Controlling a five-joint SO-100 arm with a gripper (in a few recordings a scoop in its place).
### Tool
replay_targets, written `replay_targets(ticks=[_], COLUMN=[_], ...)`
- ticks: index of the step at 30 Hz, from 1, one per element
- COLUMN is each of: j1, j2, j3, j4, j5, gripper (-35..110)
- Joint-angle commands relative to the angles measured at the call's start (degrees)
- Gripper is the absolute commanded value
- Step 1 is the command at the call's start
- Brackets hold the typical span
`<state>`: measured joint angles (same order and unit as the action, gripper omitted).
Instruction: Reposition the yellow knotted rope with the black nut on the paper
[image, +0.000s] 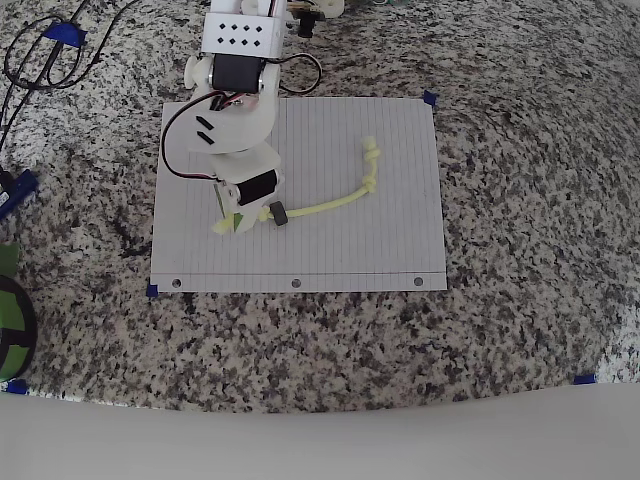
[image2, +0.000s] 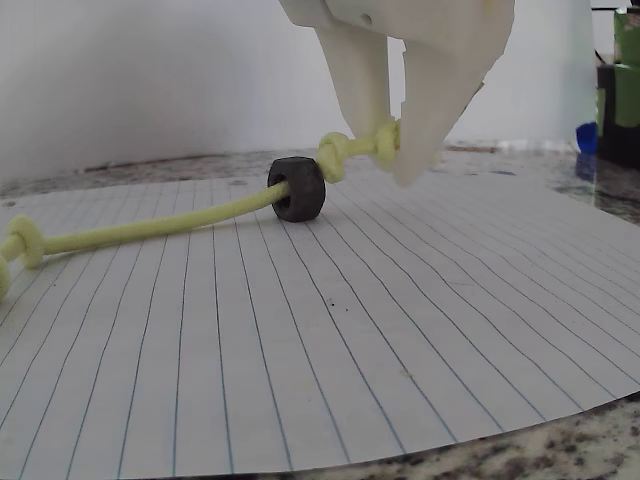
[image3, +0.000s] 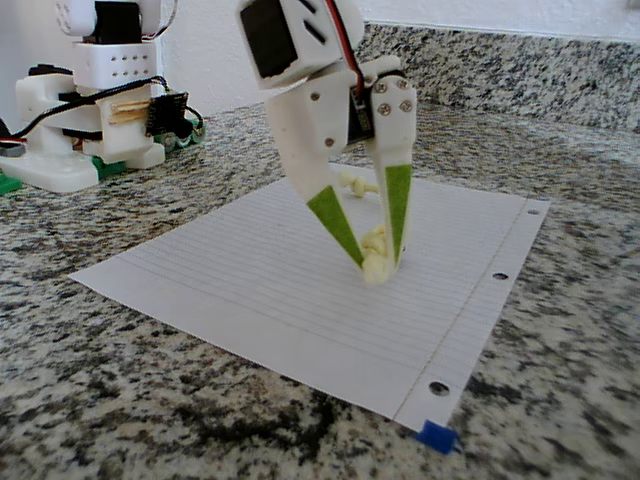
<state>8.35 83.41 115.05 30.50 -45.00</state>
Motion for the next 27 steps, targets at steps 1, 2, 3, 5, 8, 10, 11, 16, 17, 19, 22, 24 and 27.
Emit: replay_targets(ticks=[1,2,3,5,8,10,11,16,17,19,22,24,27], j1=[0.00,0.35,0.79,1.85,4.13,5.80,6.59,10.81,11.69,13.54,16.08,17.75,20.57], j2=[1.67,2.29,2.99,4.83,8.70,11.51,12.92,20.13,21.53,24.43,29.44,33.31,39.99], j3=[-1.67,-1.67,-1.67,-1.67,-1.58,-1.58,-1.58,-1.49,-1.49,-1.41,-0.62,0.44,3.34], j4=[0.35,0.35,0.35,0.44,1.05,1.93,2.55,5.45,5.89,7.21,8.70,9.49,9.93], j5=[-1.23,-2.02,-2.99,-5.45,-9.93,-13.18,-14.59,-21.53,-22.85,-25.05,-27.51,-28.21,-28.04], gripper=[0,0,0,0,0,0,0,0,0,0,0,0,0])
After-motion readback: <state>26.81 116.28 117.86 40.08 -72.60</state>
